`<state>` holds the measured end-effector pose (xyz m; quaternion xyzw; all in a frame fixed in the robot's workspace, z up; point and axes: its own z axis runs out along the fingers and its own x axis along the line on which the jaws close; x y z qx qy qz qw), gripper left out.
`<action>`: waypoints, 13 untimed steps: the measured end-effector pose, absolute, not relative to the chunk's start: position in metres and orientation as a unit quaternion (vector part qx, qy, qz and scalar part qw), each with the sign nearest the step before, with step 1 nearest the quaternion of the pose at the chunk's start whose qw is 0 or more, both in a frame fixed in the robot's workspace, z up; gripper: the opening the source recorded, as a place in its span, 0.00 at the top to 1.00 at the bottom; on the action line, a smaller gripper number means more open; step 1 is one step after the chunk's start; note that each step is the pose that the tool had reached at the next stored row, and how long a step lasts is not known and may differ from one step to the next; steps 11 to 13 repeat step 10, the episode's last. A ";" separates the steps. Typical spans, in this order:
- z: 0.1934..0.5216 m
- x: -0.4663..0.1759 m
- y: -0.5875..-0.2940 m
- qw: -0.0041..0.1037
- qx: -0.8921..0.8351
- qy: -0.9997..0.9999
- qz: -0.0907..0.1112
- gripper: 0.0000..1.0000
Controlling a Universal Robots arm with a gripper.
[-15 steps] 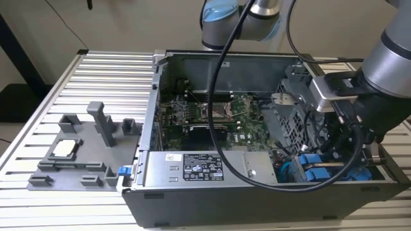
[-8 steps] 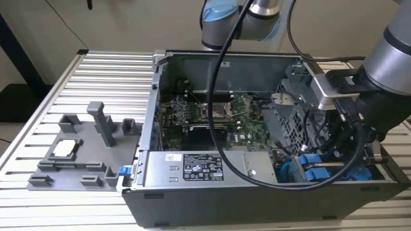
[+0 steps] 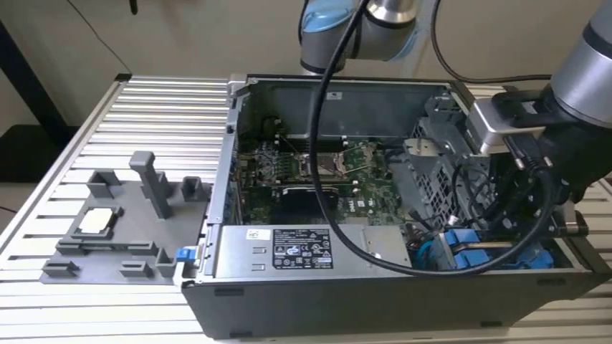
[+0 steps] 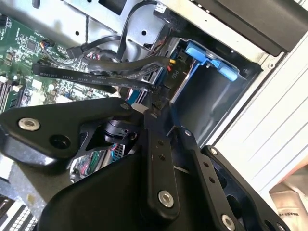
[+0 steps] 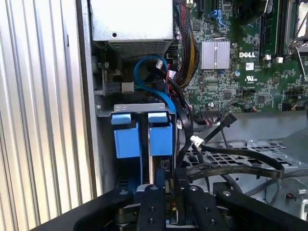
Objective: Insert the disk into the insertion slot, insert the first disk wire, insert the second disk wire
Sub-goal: 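Insert the second disk wire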
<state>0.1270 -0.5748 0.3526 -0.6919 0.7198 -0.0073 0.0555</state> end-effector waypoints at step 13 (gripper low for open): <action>0.362 0.127 -0.575 0.056 -0.692 0.720 -0.007 0.76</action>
